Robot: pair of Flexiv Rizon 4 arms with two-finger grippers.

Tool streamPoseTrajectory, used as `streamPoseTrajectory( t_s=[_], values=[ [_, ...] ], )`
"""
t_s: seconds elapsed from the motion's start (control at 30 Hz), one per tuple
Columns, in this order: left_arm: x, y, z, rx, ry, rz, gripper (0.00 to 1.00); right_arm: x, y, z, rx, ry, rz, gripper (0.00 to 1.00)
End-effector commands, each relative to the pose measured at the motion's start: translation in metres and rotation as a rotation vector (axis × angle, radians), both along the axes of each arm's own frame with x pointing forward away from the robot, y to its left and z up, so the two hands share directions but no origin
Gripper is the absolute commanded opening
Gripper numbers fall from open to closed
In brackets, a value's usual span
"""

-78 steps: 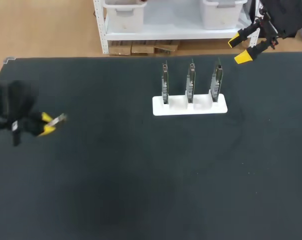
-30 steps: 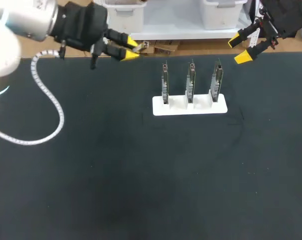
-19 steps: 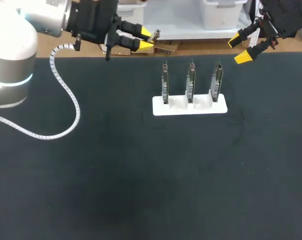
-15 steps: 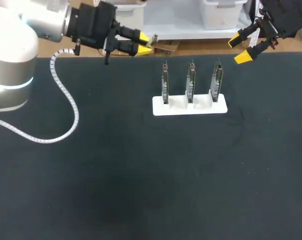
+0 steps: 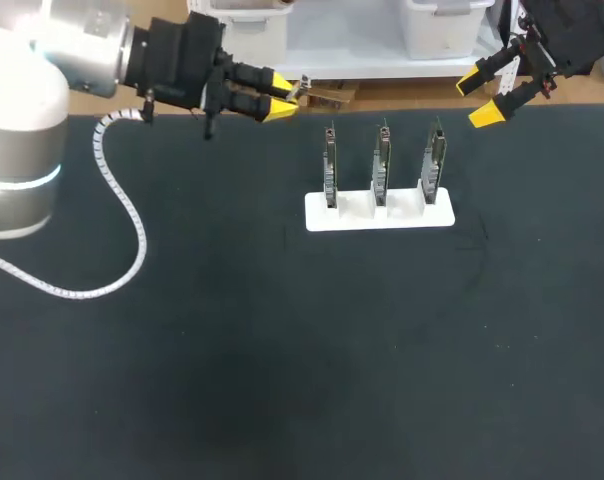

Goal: Pick up the optical module with the left hand, and insert it into the network port with the right hand.

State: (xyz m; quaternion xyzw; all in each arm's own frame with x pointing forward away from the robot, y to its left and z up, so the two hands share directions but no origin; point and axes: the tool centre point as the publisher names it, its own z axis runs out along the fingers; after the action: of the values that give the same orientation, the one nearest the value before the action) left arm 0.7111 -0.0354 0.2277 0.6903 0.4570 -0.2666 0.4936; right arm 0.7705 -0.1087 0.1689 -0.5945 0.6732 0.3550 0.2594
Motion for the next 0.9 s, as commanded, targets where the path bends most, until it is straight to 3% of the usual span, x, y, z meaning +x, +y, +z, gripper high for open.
streamPoseTrajectory(
  t_s=[0.03,0.27,0.57,0.9],
  values=[
    [-0.002,-0.011,-0.003,-0.077,-0.013,0.0,0.0,-0.001,0.0,0.0,0.0,-0.002,-0.002,1.0],
    [0.006,-0.035,0.014,-0.106,0.0,-0.092,0.0,-0.001,0.0,0.0,0.0,-0.002,-0.002,1.0],
    [0.039,-0.09,0.048,-0.087,-0.057,-0.28,0.0,-0.001,0.0,0.0,0.0,-0.002,-0.002,1.0],
    [0.055,-0.14,0.049,-0.126,-0.02,-0.448,0.0,-0.001,0.0,0.0,0.0,-0.002,-0.002,1.0]
  ],
)
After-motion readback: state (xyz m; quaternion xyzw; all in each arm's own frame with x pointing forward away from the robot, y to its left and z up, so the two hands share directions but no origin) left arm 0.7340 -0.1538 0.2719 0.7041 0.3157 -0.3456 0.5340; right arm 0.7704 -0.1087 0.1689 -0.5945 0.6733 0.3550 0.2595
